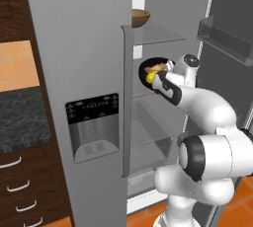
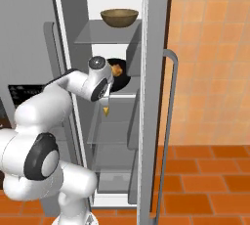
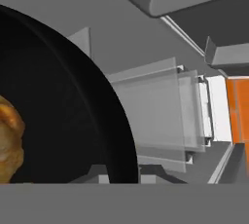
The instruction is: Pick the chicken drumstick and lemon from their plates and place them in the bowl. Then put the bowl in the fridge.
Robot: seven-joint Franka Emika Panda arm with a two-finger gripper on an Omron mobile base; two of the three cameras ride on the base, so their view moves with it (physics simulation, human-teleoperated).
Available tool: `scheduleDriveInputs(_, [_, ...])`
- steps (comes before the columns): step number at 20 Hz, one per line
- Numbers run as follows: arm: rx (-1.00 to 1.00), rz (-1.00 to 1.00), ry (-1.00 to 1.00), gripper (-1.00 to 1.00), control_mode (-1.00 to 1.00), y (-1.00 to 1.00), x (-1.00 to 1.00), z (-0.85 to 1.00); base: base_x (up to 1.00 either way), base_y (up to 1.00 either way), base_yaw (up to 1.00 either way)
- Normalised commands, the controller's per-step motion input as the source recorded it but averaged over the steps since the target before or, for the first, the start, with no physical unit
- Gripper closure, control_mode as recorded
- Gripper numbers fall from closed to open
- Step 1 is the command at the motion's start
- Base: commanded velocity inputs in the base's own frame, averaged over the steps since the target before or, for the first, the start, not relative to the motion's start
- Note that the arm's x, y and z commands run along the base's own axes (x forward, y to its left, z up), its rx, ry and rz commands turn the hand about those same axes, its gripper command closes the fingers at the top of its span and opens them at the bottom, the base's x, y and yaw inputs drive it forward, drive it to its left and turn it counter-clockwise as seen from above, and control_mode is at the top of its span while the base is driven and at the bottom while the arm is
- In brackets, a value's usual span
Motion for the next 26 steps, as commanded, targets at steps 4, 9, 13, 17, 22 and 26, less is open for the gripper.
scheduleDriveInputs(4, [0.03,0.05,0.05,1.0,-1.0,0.12,0.5,0.0,0.0,0.0,0.0])
scheduleDriveInputs(9, [0.02,0.04,0.17,1.0,-1.0,0.05,0.43,-0.21,0.0,0.0,0.0])
scheduleDriveInputs(13, [0.02,0.01,0.15,1.0,-1.0,0.08,0.55,-0.32,0.0,0.0,0.0])
scheduleDriveInputs(17, [0.02,0.0,0.13,1.0,-1.0,0.11,0.56,-0.45,0.0,0.0,0.0])
scheduleDriveInputs(22, [0.03,0.0,0.06,1.0,-1.0,0.02,0.63,-0.47,0.0,0.0,0.0])
scheduleDriveInputs(26, [0.03,0.0,0.03,1.0,-1.0,0.0,0.73,-0.35,0.0,0.0,0.0])
